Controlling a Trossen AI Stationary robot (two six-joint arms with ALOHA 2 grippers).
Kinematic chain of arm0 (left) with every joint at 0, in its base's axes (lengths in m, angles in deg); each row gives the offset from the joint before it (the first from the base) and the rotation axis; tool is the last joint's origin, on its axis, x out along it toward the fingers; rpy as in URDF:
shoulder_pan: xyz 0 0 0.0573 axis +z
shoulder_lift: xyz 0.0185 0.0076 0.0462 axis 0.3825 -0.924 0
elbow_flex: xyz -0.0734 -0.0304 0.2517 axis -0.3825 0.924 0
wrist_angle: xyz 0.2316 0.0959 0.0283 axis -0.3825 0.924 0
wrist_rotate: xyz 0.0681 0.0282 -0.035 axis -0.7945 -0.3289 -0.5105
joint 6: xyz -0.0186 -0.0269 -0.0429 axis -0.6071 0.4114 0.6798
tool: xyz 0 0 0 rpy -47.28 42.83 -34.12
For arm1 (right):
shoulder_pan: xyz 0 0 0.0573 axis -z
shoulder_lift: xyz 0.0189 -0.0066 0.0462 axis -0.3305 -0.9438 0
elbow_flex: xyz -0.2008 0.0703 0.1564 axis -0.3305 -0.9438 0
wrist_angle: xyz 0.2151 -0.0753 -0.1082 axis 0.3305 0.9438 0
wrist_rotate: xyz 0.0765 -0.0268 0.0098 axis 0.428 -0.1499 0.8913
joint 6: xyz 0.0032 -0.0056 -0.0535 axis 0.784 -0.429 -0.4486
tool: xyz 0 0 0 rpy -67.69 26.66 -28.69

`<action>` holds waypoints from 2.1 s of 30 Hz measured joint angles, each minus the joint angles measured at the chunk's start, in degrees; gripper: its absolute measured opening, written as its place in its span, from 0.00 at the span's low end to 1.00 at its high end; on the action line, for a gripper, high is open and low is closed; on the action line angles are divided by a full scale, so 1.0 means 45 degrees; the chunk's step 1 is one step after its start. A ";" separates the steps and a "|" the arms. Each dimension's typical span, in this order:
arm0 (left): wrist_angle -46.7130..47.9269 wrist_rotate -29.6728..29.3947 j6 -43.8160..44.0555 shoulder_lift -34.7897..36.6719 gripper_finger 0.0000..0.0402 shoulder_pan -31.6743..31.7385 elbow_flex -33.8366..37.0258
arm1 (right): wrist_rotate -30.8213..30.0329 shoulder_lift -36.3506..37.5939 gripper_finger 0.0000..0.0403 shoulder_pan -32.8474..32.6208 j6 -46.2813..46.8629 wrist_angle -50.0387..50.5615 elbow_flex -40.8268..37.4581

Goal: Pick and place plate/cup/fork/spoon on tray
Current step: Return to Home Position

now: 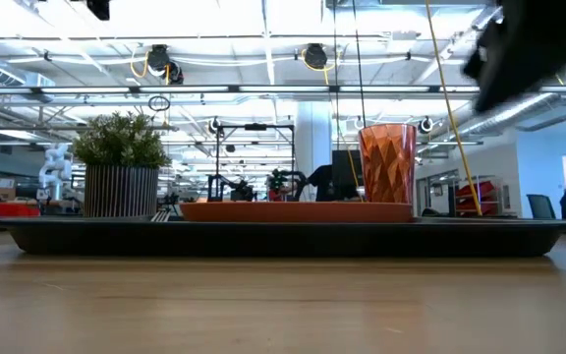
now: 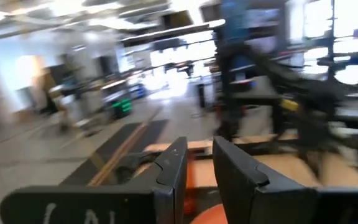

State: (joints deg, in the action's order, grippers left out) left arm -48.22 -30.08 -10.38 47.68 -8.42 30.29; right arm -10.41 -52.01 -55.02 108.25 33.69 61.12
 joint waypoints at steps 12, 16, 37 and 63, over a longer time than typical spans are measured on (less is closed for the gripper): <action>0.1017 0.2369 0.0712 0.2378 0.20 0.0000 0.0652 | -0.3139 0.5116 0.00 -0.0901 -0.2876 -0.0826 -0.2080; 0.1007 0.2328 0.1592 0.3538 0.20 -0.0001 0.1385 | -0.3442 0.7393 0.00 -0.0941 -0.2891 -0.2307 -0.4576; 0.0319 0.2231 0.4711 0.5463 0.20 0.0000 0.4722 | -0.3559 1.6026 0.00 -0.0123 -0.5664 -0.6004 -1.1812; -0.1160 -0.2865 0.5465 0.5130 0.20 -0.2211 0.7602 | -0.6120 1.6283 0.00 0.0355 -0.6083 -0.5724 -1.2354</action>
State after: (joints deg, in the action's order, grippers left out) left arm -53.44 -42.97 14.21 70.77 -18.37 64.50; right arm -37.95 21.26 -53.42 80.88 7.93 5.52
